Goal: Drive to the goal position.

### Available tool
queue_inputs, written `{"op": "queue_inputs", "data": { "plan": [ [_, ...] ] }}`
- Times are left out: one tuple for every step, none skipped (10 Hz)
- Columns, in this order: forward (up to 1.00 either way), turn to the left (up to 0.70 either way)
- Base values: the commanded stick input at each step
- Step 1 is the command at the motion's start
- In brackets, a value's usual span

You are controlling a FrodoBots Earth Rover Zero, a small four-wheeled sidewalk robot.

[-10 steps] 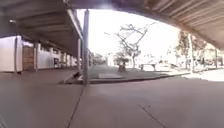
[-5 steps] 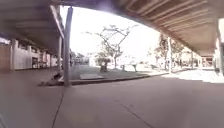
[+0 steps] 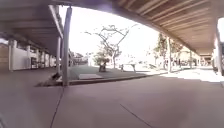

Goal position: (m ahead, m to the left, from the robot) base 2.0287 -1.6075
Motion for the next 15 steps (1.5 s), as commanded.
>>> {"op": "queue_inputs", "data": {
  "plan": [
    [0.70, -0.26],
    [0.70, -0.35],
    [0.70, -0.35],
    [0.70, -0.35],
    [0.70, -0.35],
    [0.70, -0.35],
    [0.70, -0.35],
    [0.70, -0.35],
    [0.70, -0.35],
    [0.70, -0.35],
    [0.70, -0.35],
    [0.70, -0.35],
    [0.70, -0.35],
    [0.70, -0.30],
    [0.70, -0.08]
  ]
}}
